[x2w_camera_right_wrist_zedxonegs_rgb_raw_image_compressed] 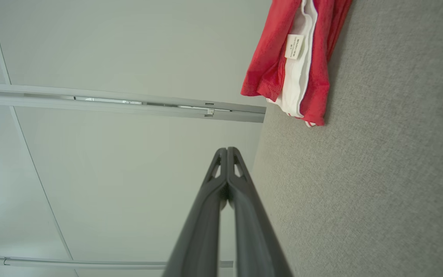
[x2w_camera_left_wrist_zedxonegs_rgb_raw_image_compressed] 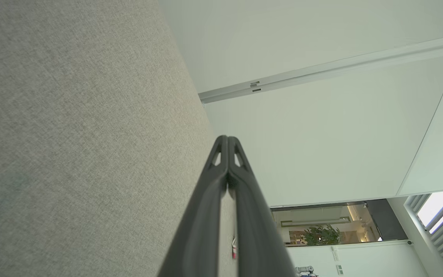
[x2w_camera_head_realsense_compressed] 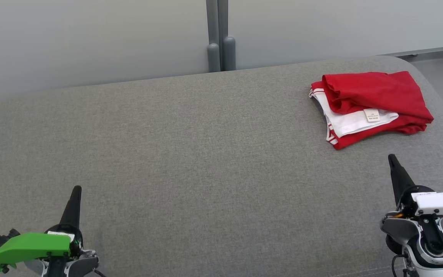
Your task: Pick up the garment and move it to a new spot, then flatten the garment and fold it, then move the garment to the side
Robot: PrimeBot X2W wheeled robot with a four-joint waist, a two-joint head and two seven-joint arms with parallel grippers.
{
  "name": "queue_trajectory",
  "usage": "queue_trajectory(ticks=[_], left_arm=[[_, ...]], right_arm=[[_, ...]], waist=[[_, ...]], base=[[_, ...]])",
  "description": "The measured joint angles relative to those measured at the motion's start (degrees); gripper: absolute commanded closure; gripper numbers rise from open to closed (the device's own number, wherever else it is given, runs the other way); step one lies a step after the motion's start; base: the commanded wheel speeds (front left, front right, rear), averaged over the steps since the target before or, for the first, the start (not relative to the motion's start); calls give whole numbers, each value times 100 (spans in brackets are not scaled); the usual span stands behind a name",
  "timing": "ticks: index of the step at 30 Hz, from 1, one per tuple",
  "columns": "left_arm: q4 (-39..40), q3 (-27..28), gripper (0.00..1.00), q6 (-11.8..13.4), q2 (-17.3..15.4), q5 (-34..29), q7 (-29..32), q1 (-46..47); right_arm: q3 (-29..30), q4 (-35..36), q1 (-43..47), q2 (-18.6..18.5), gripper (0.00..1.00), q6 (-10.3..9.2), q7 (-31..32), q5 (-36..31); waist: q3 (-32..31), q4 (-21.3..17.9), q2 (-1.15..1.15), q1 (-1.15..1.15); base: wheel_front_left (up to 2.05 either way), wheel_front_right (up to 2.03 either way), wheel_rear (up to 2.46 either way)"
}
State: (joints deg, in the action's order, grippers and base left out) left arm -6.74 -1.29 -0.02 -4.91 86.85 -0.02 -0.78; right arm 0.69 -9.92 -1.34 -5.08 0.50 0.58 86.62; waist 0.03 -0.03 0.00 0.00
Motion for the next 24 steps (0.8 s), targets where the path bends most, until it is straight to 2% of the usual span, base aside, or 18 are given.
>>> queue_trajectory(ticks=[11, 24], left_arm=[[-59, 102, 100, -101, -25, 886, 159, 147], [-153, 107, 100, -108, -26, 927, 177, 200]], right_arm=[[270, 45, -59, -3, 100, 100, 175, 839], [285, 48, -61, -3, 100, 119, 176, 875]], waist=[[7, 1, 0, 0], [5, 1, 0, 0]], base=[[0, 0, 0], [0, 0, 0]])
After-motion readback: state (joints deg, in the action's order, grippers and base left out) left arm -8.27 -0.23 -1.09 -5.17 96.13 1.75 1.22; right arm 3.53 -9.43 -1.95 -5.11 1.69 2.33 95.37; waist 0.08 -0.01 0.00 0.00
